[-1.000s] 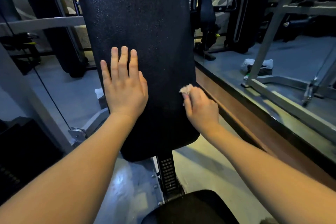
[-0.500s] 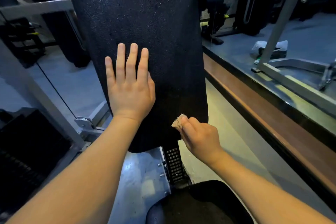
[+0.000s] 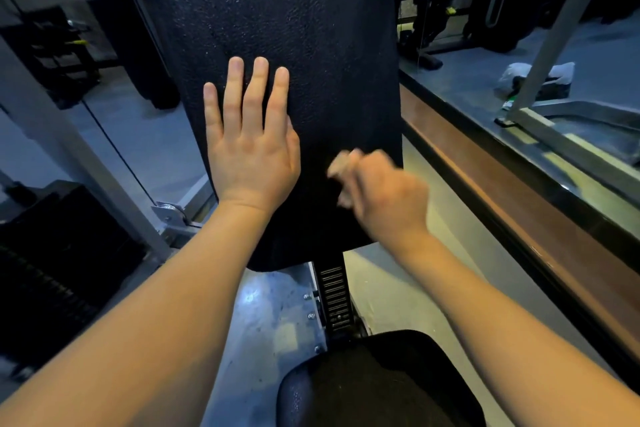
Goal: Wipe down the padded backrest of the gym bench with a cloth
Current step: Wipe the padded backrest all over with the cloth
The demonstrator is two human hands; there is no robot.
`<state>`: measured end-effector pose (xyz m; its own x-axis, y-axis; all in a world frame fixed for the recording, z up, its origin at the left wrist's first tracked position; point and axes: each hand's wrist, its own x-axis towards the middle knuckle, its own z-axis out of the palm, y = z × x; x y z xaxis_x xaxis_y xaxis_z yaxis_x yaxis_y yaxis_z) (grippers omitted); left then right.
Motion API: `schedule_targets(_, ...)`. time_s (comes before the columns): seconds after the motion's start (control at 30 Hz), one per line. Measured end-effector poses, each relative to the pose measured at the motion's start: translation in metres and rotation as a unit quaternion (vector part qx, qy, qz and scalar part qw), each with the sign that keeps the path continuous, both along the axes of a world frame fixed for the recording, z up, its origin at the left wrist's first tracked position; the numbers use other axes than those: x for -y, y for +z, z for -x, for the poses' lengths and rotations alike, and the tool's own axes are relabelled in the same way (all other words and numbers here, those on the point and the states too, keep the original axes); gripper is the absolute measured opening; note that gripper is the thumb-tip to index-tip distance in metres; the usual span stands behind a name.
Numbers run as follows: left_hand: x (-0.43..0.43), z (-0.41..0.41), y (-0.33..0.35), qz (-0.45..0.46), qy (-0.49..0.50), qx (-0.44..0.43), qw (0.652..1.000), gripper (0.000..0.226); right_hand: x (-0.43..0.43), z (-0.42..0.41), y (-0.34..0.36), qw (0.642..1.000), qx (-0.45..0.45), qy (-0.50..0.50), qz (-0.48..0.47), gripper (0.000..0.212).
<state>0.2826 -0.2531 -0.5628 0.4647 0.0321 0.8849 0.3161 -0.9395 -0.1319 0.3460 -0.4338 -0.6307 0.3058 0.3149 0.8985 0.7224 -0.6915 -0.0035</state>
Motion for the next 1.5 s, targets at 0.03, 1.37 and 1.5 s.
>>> schedule_targets(0.03,-0.001,0.000,0.000,-0.001,0.002,0.000,1.000,0.053,0.003,-0.010,0.012,0.998,-0.025,-0.025,-0.054,0.022)
schedule_targets(1.37,-0.028,0.028,-0.027,-0.052,-0.074,0.004,0.996,0.050,0.006,-0.007,-0.002,0.987,-0.102,-0.040,-0.120,0.017)
schedule_targets(1.5,-0.028,0.028,-0.027,-0.051,-0.074,0.006,0.996,0.050,0.008,0.017,-0.040,0.998,-0.058,0.023,0.009,0.020)
